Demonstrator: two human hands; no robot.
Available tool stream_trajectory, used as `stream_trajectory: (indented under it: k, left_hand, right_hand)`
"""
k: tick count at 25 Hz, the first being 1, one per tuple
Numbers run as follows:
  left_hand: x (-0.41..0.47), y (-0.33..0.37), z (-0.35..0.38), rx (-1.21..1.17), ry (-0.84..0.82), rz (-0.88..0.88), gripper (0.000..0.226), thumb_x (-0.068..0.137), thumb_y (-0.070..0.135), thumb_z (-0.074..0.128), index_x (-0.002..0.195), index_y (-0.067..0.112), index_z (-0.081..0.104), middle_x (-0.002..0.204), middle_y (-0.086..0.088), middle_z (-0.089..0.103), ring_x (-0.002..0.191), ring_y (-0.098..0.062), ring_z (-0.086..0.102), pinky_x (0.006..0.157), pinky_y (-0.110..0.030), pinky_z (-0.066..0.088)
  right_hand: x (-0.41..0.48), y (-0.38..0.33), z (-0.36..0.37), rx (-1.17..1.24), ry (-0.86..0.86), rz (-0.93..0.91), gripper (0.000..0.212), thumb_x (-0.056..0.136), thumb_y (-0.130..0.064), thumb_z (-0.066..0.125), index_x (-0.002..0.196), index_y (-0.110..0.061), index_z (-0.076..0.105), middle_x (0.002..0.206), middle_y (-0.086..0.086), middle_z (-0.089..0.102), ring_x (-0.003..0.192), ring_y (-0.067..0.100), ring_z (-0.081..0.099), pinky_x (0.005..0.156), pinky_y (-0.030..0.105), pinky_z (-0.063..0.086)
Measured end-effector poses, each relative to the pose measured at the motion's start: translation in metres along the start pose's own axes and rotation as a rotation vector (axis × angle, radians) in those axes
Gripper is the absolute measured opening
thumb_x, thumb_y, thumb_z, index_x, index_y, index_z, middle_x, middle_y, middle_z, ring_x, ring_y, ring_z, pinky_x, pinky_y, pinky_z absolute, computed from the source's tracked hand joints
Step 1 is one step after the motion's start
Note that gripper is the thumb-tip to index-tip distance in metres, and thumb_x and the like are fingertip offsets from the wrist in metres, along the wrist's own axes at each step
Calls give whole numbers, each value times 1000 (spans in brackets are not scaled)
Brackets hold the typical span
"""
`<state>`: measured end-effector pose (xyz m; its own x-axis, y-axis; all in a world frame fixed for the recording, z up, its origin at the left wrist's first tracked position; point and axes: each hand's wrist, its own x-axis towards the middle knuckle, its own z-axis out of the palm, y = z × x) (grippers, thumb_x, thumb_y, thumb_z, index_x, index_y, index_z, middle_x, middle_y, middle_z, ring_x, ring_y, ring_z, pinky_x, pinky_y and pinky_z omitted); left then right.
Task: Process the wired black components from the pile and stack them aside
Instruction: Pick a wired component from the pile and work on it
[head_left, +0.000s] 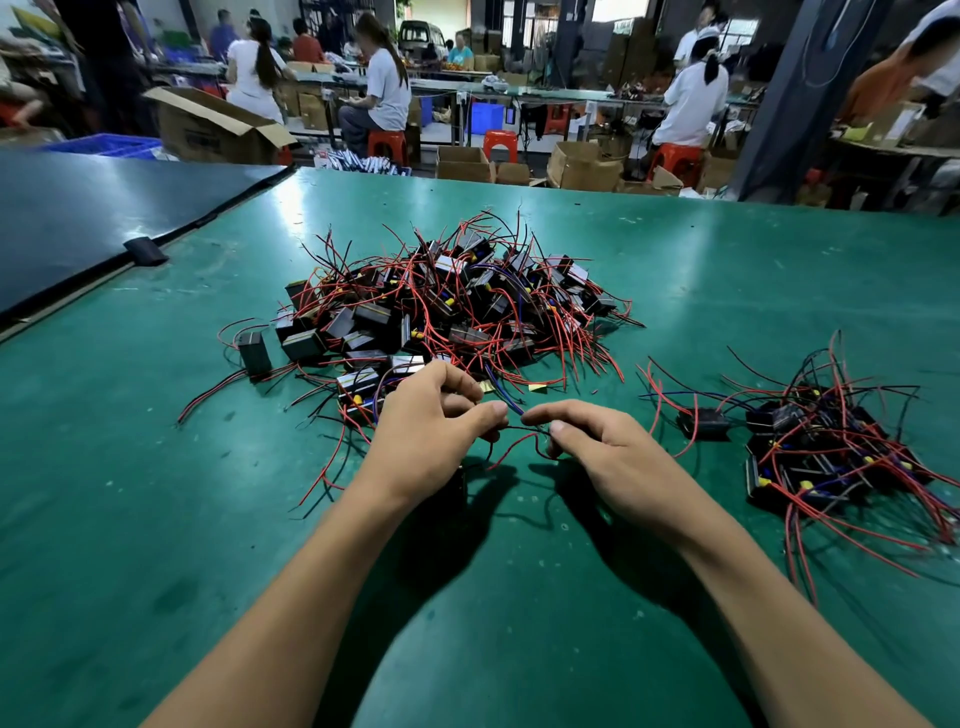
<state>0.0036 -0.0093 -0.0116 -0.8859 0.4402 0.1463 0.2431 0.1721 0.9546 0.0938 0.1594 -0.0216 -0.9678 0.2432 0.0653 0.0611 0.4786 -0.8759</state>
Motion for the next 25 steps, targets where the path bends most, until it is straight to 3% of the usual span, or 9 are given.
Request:
stream_trajectory:
  k: [4,6,11,16,21,25]
  left_hand:
    - [2,-1,-3,-81,59,-78,25,84,16,76,101,11,58,93,-6,74,83,-19,73,78,-37,59]
    - [1,-1,-5,-142,31,-117,23,84,12,75,99,5,59,85,-11,75,78,-20,74,74,-36,60]
    - [-2,-1,0,-145,44,-125,18,85,7,73,91,-3,60,72,-12,74,68,-24,74,64,-38,60]
    - [-5,2,8,-95,21,-44,12,85,14,75,84,4,71,71,-6,75,60,-21,72,55,-22,54]
    - [-6,1,11,-98,-69,-3,13,91,19,68,90,9,76,71,-7,74,61,-18,68,65,-26,56]
    - [-5,0,14,-155,-68,-52,18,97,19,59,91,9,73,60,-1,62,53,-13,57,57,-25,50]
  right_hand:
    - [1,1,0,67,54,-30,16,99,-28,58,105,-25,73,85,-7,71,78,2,61,77,18,49]
    - [0,1,-1,88,116,-38,15,100,-25,57,102,-26,72,76,-10,71,74,2,65,73,13,46]
    - [1,1,0,286,142,-6,19,102,-6,51,110,-16,65,76,3,67,78,20,70,89,30,52]
    - [1,-3,2,322,150,-5,16,98,-27,61,92,-20,74,67,-7,61,67,6,58,65,11,42]
    - [2,-3,4,347,136,-59,13,98,-15,60,103,-19,72,65,-8,59,62,8,55,67,14,45]
    - [1,-3,4,321,94,-67,24,101,-10,54,110,-23,72,62,-1,53,60,13,52,65,18,44]
